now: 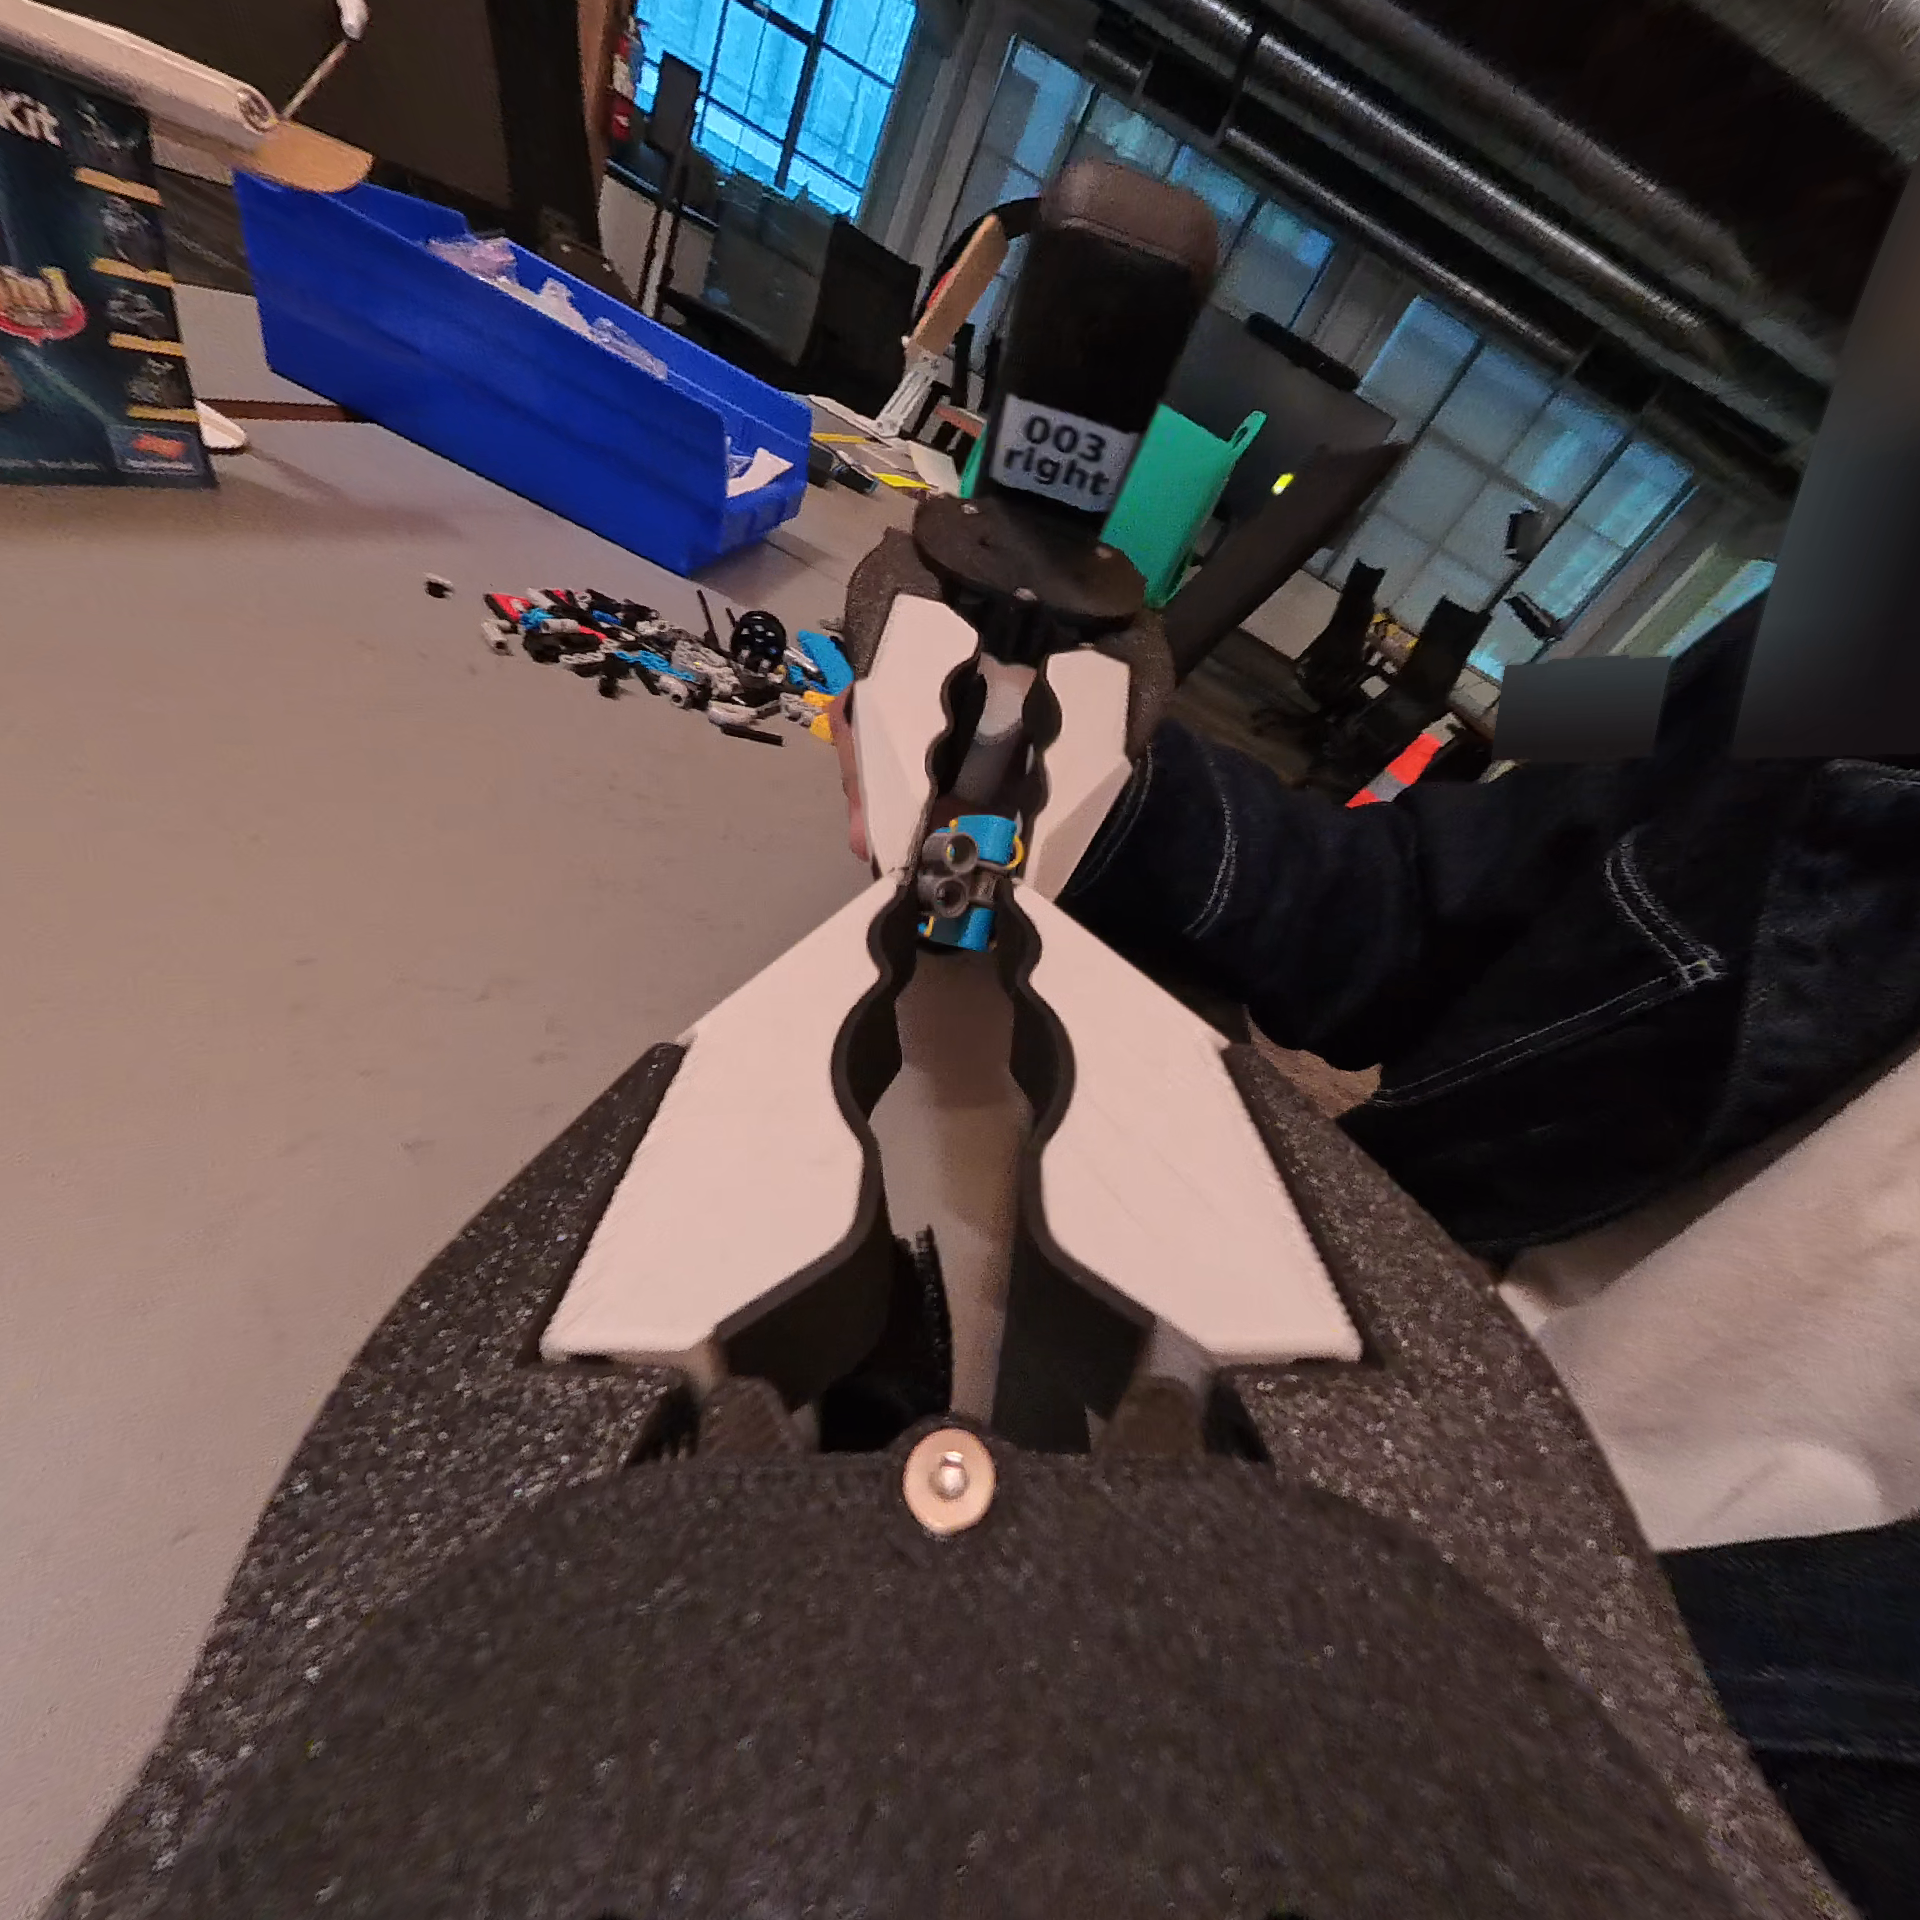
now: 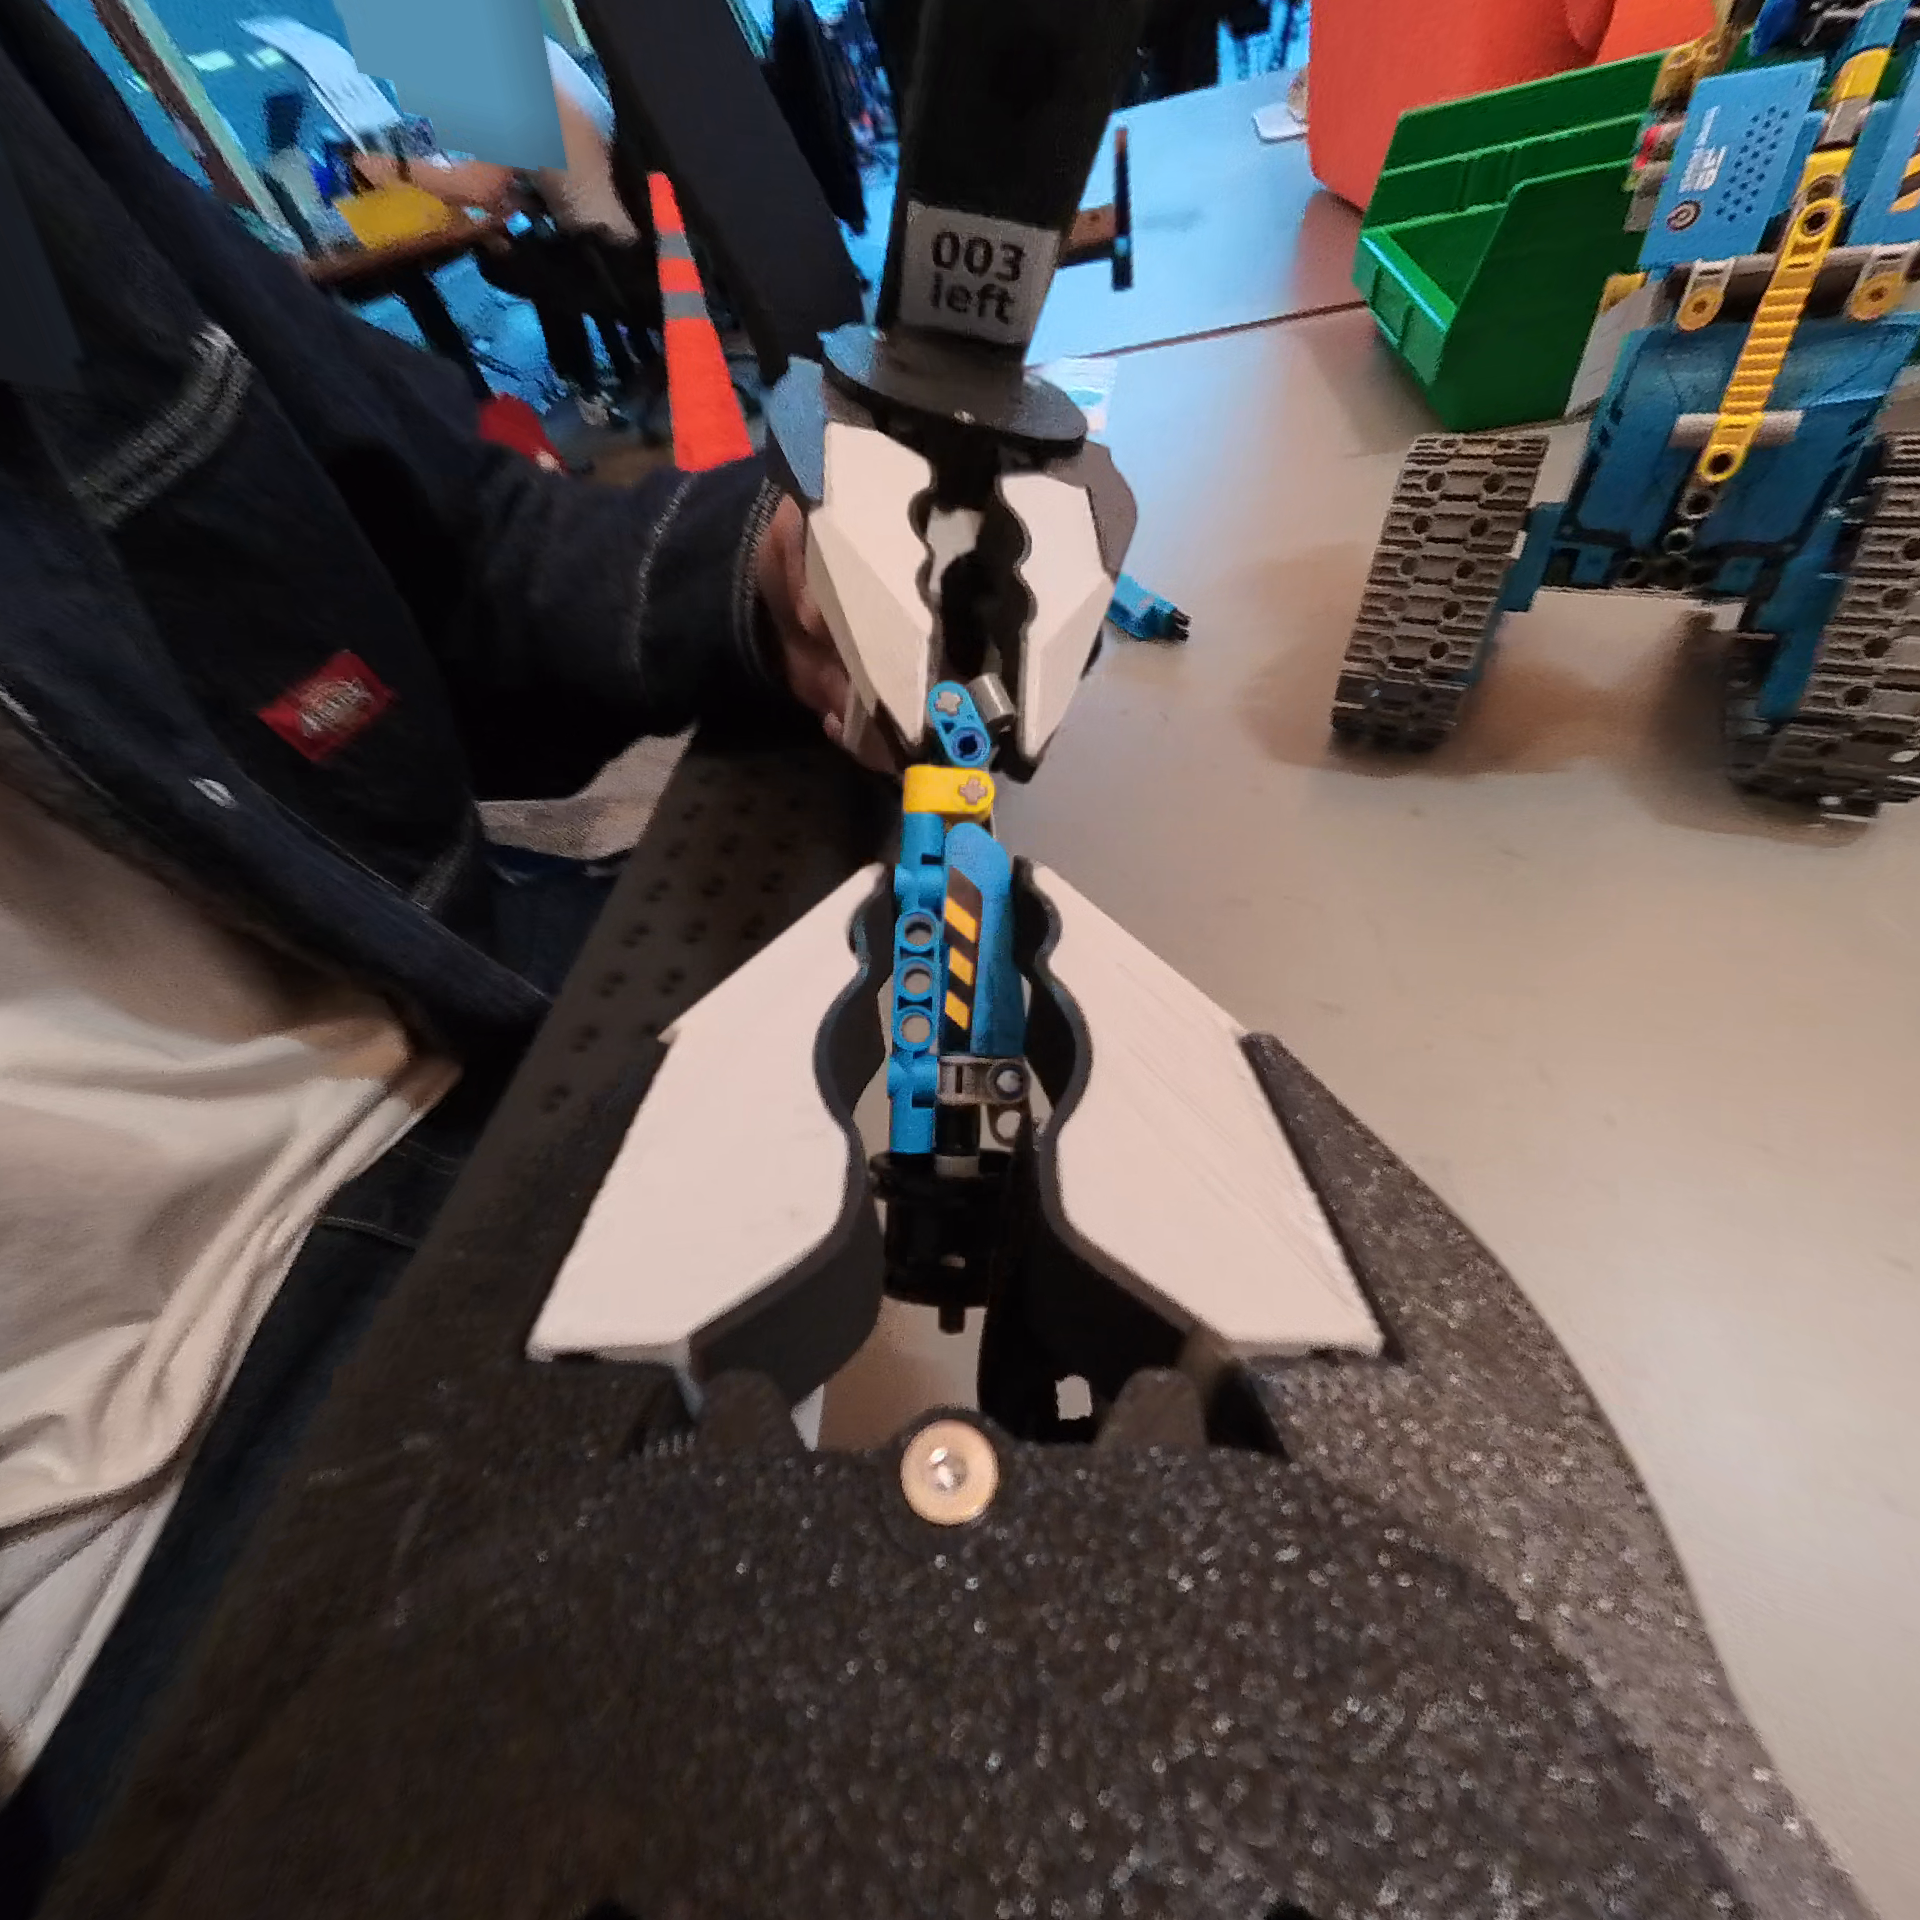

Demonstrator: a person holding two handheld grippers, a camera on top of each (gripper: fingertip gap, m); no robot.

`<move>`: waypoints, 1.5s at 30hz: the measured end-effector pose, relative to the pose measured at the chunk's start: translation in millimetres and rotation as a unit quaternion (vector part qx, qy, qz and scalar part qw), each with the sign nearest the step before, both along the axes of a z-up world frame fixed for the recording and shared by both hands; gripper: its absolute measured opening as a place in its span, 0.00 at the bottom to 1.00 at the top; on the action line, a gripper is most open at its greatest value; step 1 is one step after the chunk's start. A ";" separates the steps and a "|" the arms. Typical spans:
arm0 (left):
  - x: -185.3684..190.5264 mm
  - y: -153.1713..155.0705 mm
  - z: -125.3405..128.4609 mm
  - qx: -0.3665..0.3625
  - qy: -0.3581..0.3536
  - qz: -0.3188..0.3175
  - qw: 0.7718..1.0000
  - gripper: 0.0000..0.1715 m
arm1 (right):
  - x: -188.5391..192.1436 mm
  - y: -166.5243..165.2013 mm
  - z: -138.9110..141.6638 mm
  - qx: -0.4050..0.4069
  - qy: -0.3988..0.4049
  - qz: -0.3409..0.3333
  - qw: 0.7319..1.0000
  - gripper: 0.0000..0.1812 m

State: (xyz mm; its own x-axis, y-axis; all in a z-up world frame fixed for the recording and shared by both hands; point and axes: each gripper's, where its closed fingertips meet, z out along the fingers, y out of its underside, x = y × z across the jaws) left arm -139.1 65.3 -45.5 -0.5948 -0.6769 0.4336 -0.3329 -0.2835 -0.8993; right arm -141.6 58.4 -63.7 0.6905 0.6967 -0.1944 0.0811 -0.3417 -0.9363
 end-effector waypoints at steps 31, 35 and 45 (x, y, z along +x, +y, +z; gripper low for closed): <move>5.0 10.2 -1.5 -0.046 0.031 0.009 0.998 0.08 | 9.7 10.2 3.4 0.015 0.001 -0.050 0.999 0.19; 12.2 17.8 -11.1 -0.005 0.039 0.049 0.998 0.08 | 19.2 24.0 6.7 0.078 -0.079 -0.121 0.986 0.13; 20.3 24.9 -27.6 0.022 0.076 0.085 0.993 0.08 | 25.6 38.2 -17.1 0.072 -0.194 -0.173 0.963 0.05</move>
